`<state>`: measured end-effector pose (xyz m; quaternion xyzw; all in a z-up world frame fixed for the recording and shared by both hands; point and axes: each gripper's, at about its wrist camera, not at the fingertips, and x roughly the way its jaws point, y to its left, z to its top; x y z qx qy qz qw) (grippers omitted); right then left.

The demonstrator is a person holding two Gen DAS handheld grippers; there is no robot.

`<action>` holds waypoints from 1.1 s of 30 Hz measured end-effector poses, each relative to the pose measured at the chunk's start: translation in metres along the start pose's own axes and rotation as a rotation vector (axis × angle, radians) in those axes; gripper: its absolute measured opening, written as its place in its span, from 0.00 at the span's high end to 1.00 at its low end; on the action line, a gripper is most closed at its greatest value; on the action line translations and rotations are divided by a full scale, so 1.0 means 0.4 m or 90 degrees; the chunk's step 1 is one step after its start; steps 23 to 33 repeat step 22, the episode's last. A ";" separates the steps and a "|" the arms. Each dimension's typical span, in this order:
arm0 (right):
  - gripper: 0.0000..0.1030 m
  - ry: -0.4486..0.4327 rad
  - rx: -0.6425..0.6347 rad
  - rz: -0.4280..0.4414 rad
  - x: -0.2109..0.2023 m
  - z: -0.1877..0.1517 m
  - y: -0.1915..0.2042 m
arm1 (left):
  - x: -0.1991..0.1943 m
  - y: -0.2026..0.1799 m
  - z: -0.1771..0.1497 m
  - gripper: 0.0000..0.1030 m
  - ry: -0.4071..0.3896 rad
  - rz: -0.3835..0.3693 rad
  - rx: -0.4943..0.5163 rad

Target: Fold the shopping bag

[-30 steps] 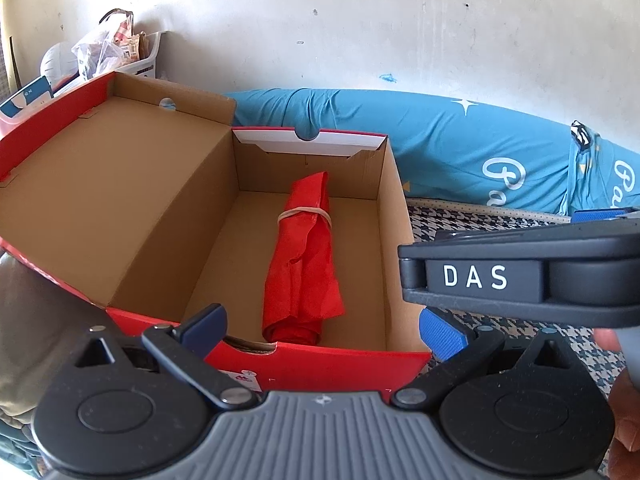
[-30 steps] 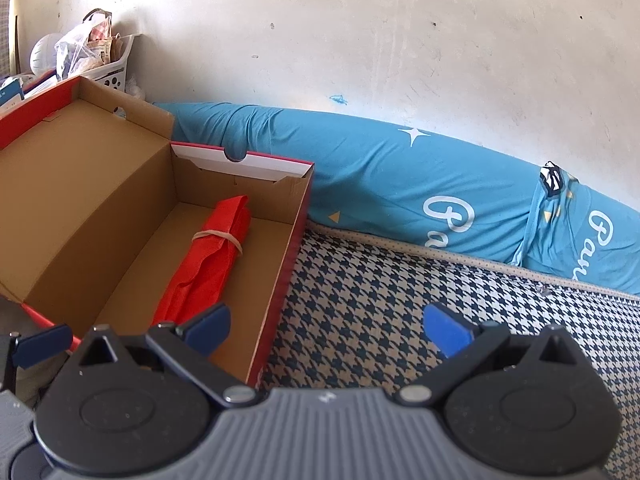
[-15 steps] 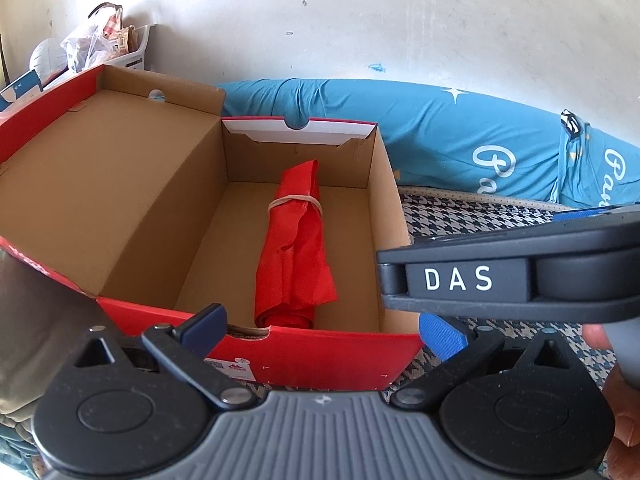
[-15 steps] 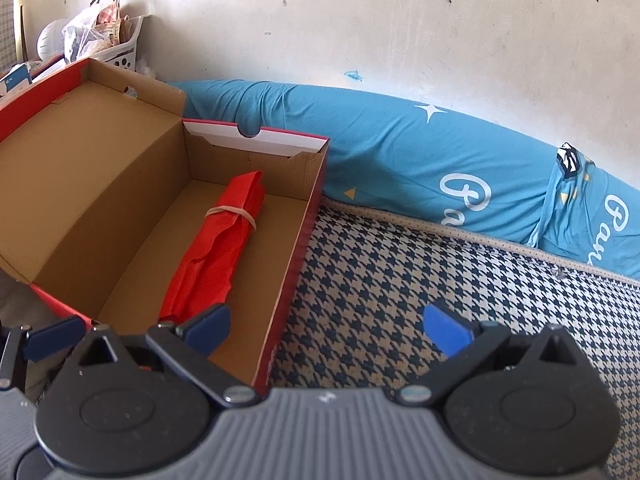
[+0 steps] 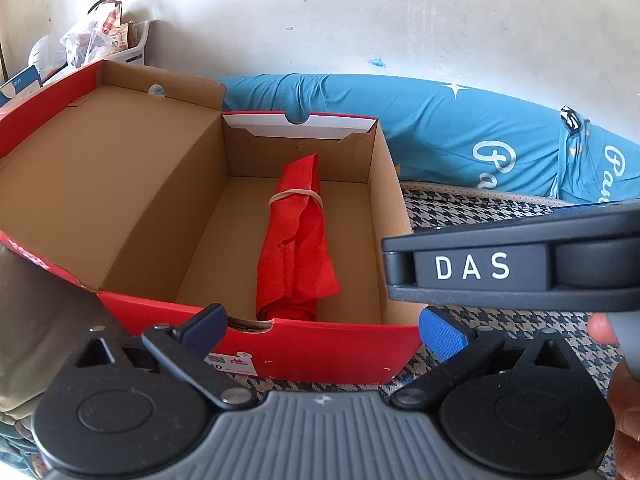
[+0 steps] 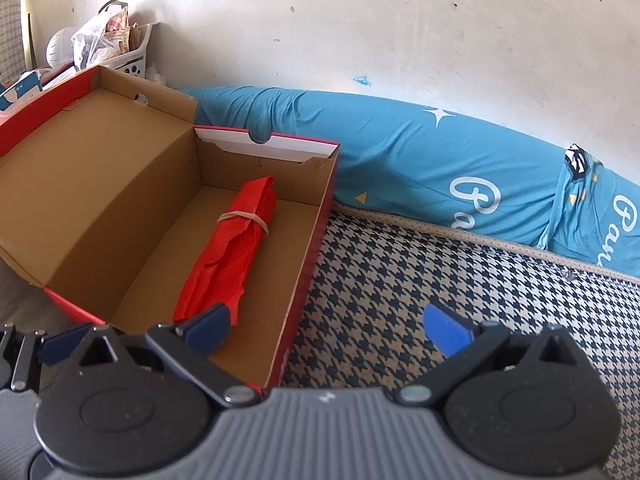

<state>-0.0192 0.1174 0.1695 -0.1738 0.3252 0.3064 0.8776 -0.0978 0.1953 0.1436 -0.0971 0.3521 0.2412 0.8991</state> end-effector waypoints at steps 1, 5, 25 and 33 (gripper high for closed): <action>0.00 -0.001 -0.004 -0.004 0.000 0.000 0.003 | 0.000 0.000 0.000 0.00 0.001 0.001 0.000; 0.00 0.002 -0.005 -0.010 0.002 0.000 0.002 | 0.002 -0.001 0.001 0.00 0.002 0.001 0.000; 0.00 0.005 -0.006 -0.014 0.005 0.000 0.001 | -0.001 -0.011 -0.001 0.01 -0.001 -0.001 0.003; 0.00 0.005 -0.006 -0.014 0.005 0.000 0.001 | -0.001 -0.011 -0.001 0.01 -0.001 -0.001 0.003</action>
